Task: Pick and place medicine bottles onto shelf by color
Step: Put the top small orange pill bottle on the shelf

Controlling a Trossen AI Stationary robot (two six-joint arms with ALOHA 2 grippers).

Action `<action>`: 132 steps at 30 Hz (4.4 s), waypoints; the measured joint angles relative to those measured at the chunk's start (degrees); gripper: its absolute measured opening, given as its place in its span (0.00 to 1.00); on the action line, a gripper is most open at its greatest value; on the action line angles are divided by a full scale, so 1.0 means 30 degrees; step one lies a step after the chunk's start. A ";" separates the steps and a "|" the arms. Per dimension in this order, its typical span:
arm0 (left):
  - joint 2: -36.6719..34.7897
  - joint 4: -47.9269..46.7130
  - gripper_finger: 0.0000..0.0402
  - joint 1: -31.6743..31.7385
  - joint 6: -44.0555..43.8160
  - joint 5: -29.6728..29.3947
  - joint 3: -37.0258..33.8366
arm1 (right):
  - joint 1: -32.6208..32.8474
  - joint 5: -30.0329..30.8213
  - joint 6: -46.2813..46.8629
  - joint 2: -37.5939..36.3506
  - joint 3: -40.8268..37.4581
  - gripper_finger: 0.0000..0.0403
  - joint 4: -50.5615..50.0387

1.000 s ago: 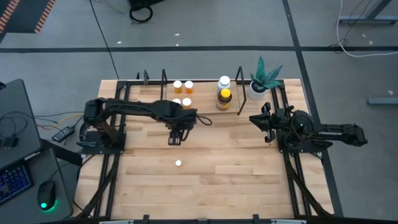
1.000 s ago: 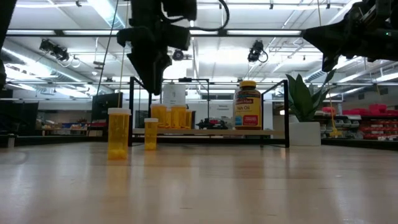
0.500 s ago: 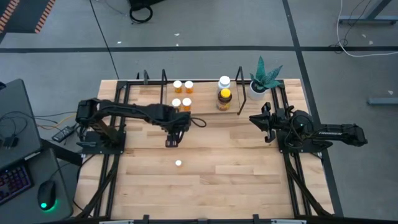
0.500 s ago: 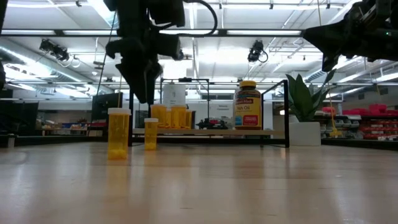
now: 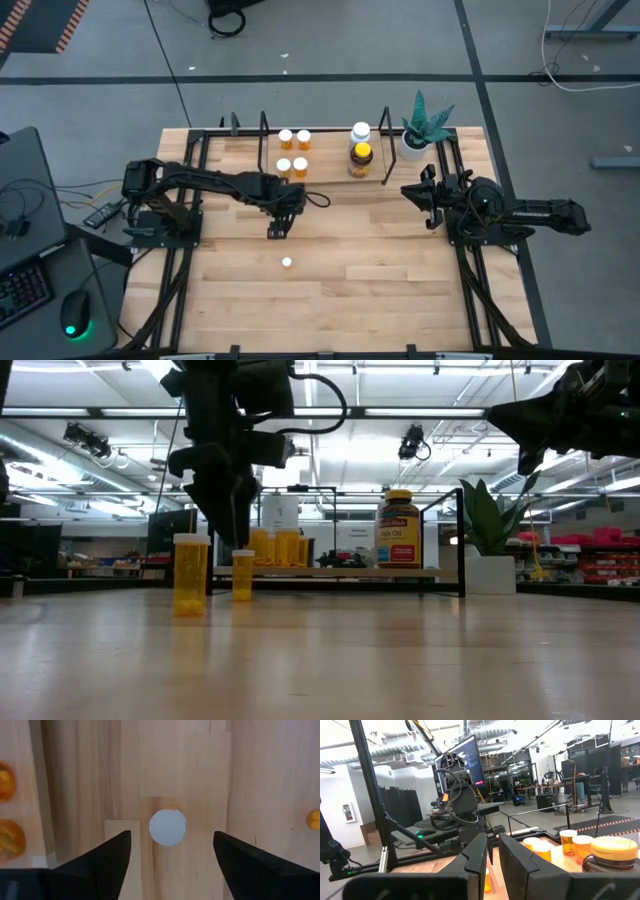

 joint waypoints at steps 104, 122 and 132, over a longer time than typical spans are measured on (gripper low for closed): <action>0.0969 0.1758 0.71 -0.0219 -0.1071 -0.1226 -0.0744 | -0.0002 -0.0002 0.0002 0.0007 0.0000 0.14 0.0379; 0.0975 0.1873 0.41 -0.0219 -0.1033 -0.1355 -0.0744 | -0.0005 0.0000 0.0000 0.0007 0.0000 0.14 0.0379; 0.0990 0.2558 0.32 -0.0219 -0.0831 -0.1348 -0.0274 | 0.0001 -0.0001 0.0000 0.0007 0.0000 0.14 0.0379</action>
